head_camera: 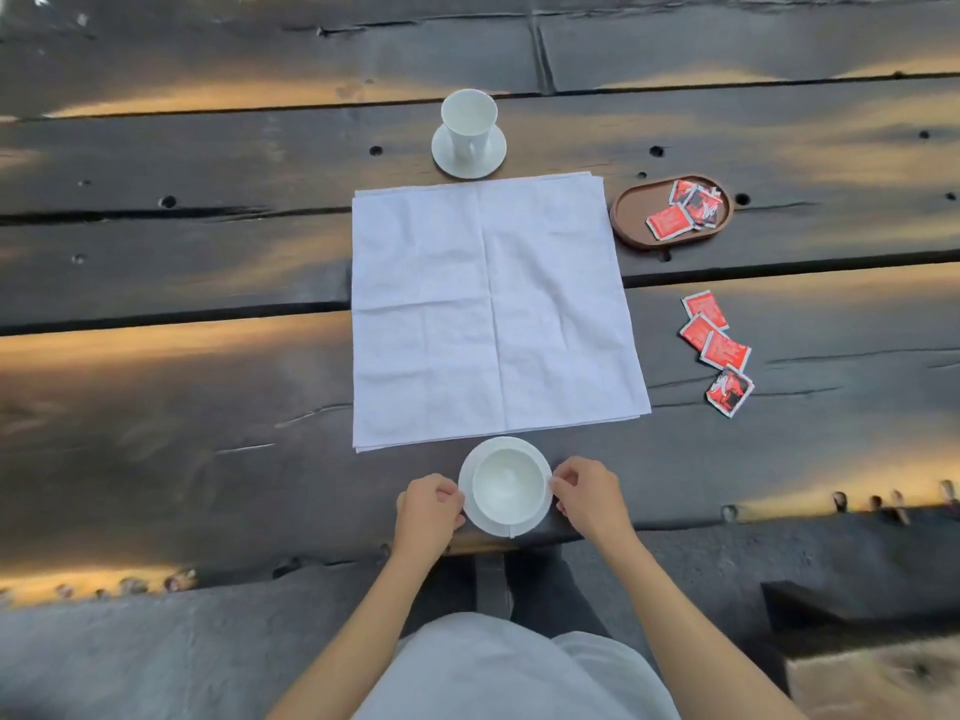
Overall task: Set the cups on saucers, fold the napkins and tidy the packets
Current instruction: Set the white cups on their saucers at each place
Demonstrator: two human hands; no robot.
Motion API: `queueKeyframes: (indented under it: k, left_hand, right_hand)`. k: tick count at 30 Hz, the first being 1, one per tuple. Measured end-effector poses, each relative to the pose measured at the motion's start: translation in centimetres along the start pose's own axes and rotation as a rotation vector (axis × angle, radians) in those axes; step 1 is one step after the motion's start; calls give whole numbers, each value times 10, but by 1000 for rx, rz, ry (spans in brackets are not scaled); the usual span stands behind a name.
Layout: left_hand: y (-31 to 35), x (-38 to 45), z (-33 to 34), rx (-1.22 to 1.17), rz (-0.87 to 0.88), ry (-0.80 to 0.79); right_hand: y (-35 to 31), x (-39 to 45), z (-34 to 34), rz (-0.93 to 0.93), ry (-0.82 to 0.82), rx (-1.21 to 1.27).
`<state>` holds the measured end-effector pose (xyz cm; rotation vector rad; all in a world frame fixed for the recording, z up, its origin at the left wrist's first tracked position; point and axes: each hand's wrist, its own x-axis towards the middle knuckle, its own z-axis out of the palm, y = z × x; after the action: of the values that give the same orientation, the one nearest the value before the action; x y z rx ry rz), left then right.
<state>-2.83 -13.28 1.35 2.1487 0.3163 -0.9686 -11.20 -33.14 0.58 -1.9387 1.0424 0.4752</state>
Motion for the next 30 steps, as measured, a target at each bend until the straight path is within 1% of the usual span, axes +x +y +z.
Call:
queueKeyframes:
  k: [9,20,24,30]
  left_hand:
    - [-7,1,11,27,4,73]
    - [-1,17,11,-52,-13,95]
    - [1,20,8,-102,-36,98]
    - [-1,21,4,-82,-14,66]
  right_hand:
    - [5,-2,9,12,34,17]
    - [-3,8,10,15,80,91]
    - [-7,10,9,12,70,93]
    - [-5,13,5,17,24,115]
